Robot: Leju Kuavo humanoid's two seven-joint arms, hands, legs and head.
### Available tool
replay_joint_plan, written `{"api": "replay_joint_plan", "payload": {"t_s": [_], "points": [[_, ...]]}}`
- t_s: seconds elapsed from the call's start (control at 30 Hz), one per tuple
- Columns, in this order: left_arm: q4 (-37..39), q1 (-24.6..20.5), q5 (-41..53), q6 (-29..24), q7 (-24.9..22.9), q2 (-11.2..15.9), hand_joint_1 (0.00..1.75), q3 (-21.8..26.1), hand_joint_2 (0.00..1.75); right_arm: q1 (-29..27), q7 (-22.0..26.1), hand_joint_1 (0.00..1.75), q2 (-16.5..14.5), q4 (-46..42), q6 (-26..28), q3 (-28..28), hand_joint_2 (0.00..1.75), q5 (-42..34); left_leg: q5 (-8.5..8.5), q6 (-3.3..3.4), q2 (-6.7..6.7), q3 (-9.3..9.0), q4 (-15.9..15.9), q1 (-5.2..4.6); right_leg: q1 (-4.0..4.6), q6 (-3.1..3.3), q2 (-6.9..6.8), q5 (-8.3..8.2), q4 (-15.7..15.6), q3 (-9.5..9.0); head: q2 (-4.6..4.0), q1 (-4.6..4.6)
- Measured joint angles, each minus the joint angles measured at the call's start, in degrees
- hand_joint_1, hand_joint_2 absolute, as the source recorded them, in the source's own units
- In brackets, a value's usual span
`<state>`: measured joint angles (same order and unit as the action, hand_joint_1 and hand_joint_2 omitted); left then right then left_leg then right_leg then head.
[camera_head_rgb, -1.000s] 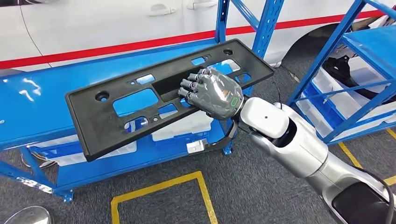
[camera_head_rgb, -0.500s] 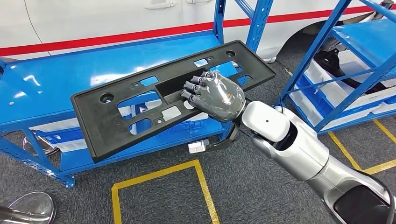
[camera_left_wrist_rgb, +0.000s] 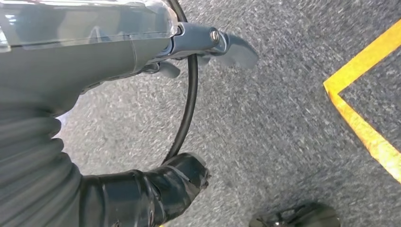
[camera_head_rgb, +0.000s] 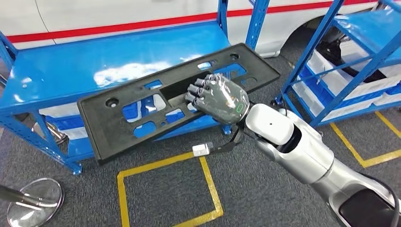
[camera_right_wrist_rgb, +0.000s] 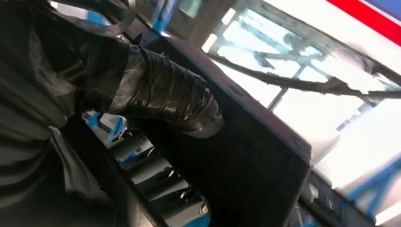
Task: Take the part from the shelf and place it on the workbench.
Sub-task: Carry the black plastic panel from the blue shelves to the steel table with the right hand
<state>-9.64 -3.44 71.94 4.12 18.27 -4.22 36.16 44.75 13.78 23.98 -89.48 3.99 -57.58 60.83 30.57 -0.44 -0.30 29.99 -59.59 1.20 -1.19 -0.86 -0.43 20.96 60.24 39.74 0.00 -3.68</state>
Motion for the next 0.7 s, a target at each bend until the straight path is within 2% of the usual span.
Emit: {"api": "replay_joint_plan", "payload": {"t_s": [0.03, 0.07, 0.1, 0.13, 0.2, 0.23, 0.27, 0.3, 0.33, 0.37, 0.4, 0.43, 0.47, 0.5, 0.57, 0.6, 0.63, 0.7], "points": [[0.0, 0.0, -0.1, 0.0, 0.0, 0.0, 0.0, 0.0, 1.75, 0.0, 0.0, 1.75, 0.0, 0.1, 0.0, 0.0, 1.75, 0.0, -0.48, 0.61, 0.1, 0.58, -0.1, 0.0, -0.04, -0.42, 0.06, -0.48, -0.2, 0.16, 0.0, -0.02], [0.0, -0.1, -0.1, 0.1, -0.1, 0.0, 0.0, 0.0, 1.75, 0.0, 0.1, 1.75, 0.0, 0.1, -0.1, 0.0, 1.75, 0.0, -1.07, 1.22, 0.23, 1.04, -0.1, 0.0, -0.12, -0.74, 0.1, -0.16, -0.1, 0.5, 0.0, -0.02], [0.0, -0.3, -0.3, 0.2, -0.1, 0.0, 0.0, 0.0, 1.75, 0.0, 0.3, 1.75, 0.0, 0.2, -0.2, 0.0, 1.75, 0.0, -1.83, 1.84, 0.38, 1.69, 0.1, 0.02, -0.21, -0.96, 0.14, 1.41, 0.9, 1.07, 0.0, -0.03], [0.0, -0.5, -0.4, 0.2, -0.2, 0.0, 0.0, 0.1, 1.75, 0.1, 0.5, 1.75, 0.0, 0.3, -0.4, 0.0, 1.75, -0.2, -2.6, 2.33, 0.51, 2.42, 0.1, 0.05, -0.24, -1.09, 0.17, 3.95, 2.9, 1.82, 0.0, -0.04], [0.0, -0.8, -0.7, 0.4, -0.4, 0.0, 0.0, 0.1, 1.75, 0.3, 1.1, 1.75, 0.0, 0.4, -0.7, 0.0, 1.75, -0.9, -4.1, 2.86, 0.57, 4.13, 0.1, -0.19, -0.15, -1.22, 0.2, 10.03, 10.1, 3.44, 0.0, -0.04], [0.0, -0.9, -0.8, 0.5, -0.6, 0.1, 0.0, 0.2, 1.75, 0.4, 1.3, 1.75, 0.0, 0.5, -0.7, 0.0, 1.75, -1.3, -4.69, 2.95, 0.56, 4.99, 0.1, -0.38, -0.08, -1.19, 0.21, 11.49, 13.5, 3.83, 0.0, -0.04], [0.0, -1.0, -0.9, 0.6, -0.7, 0.1, 0.0, 0.2, 1.75, 0.4, 1.6, 1.75, 0.0, 0.5, -0.7, 0.1, 1.75, -1.8, -5.27, 2.99, 0.55, 5.85, 0.0, -0.63, 0.03, -1.02, 0.22, 11.54, 15.8, 3.66, 0.0, -0.04], [0.0, -1.0, -1.0, 0.6, -0.8, 0.2, 0.0, 0.3, 1.75, 0.4, 1.8, 1.75, 0.0, 0.5, -0.6, 0.2, 1.75, -2.3, -5.81, 3.02, 0.54, 6.66, 0.0, -0.93, 0.24, -0.61, 0.23, 10.28, 16.1, 2.59, 0.0, -0.03], [0.0, -1.1, -1.0, 0.6, -0.9, 0.3, 0.0, 0.3, 1.75, 0.4, 2.1, 1.75, 0.0, 0.5, -0.6, 0.4, 1.75, -2.8, -6.33, 3.04, 0.52, 7.4, 0.0, -1.23, 0.55, 0.08, 0.24, 8.55, 14.6, 0.62, 0.0, -0.03], [0.0, -1.1, -1.1, 0.6, -1.0, 0.3, 0.0, 0.4, 1.75, 0.5, 2.2, 1.75, 0.0, 0.4, -0.5, 0.7, 1.75, -3.3, -6.9, 3.07, 0.54, 7.98, 0.0, -1.41, 1.1, 1.11, 0.25, 7.41, 11.5, -2.29, 0.0, -0.02], [0.0, -1.1, -1.1, 0.6, -1.1, 0.3, 0.0, 0.5, 1.75, 0.6, 2.3, 1.75, 0.0, 0.4, -0.5, 1.1, 1.75, -3.6, -7.43, 3.0, 0.52, 8.38, 0.0, -1.6, 1.71, 2.2, 0.14, 7.58, 7.1, -5.73, 0.0, -0.01], [0.0, -1.1, -1.2, 0.5, -1.2, 0.2, 0.0, 0.6, 1.75, 0.7, 2.3, 1.75, 0.0, 0.2, -0.5, 1.7, 1.75, -4.0, -7.91, 2.84, 0.55, 8.58, 0.1, -1.64, 2.22, 2.96, 0.0, 8.43, 3.1, -8.65, 0.0, 0.0], [0.0, -1.1, -1.2, 0.5, -1.3, 0.2, 0.0, 0.7, 1.75, 0.9, 2.3, 1.75, 0.0, 0.1, -0.6, 2.3, 1.75, -4.3, -8.37, 2.61, 0.61, 8.6, 0.3, -1.54, 2.67, 3.54, -0.12, 9.43, 0.0, -10.71, 0.0, -0.02], [0.0, -1.1, -1.3, 0.4, -1.4, 0.2, 0.0, 0.9, 1.75, 1.0, 2.3, 1.75, 0.0, 0.0, -0.6, 2.8, 1.75, -4.5, -8.88, 2.25, 0.66, 8.54, 0.5, -1.46, 2.93, 3.85, -0.24, 9.98, -1.9, -11.67, 0.0, -0.07], [0.0, -1.0, -1.4, 0.3, -1.6, 0.4, 0.0, 1.3, 1.75, 1.2, 2.3, 1.75, 0.0, -0.2, -0.6, 3.4, 1.75, -4.7, -9.59, 1.57, 0.73, 8.41, 1.2, -1.31, 2.89, 4.31, -0.34, 8.73, -3.5, -11.7, 0.0, -0.19], [0.0, -1.0, -1.4, 0.3, -1.7, 0.5, 0.0, 1.4, 1.75, 1.2, 2.3, 1.75, -0.1, -0.2, -0.6, 3.5, 1.75, -4.7, -8.9, 1.26, 0.68, 8.71, 0.7, -1.32, 2.68, 4.56, -0.4, 7.88, -4.3, -11.65, 0.0, -0.22], [0.0, -0.9, -1.5, 0.2, -1.8, 0.6, 0.0, 1.5, 1.75, 1.1, 2.2, 1.75, -0.2, -0.2, -0.6, 3.6, 1.75, -4.8, -7.27, 0.99, 0.58, 9.36, -0.8, -1.3, 2.4, 4.68, -0.48, 7.04, -5.0, -11.53, 0.0, -0.22], [0.0, -0.8, -1.7, 0.1, -2.0, 0.8, 0.0, 1.6, 1.75, 0.9, 1.8, 1.75, -0.3, -0.3, -0.5, 3.8, 1.75, -4.8, -2.34, 0.42, 0.46, 11.6, -7.3, -0.93, 2.13, 4.7, -0.55, 5.94, -5.2, -10.77, 0.0, -0.19]]}}
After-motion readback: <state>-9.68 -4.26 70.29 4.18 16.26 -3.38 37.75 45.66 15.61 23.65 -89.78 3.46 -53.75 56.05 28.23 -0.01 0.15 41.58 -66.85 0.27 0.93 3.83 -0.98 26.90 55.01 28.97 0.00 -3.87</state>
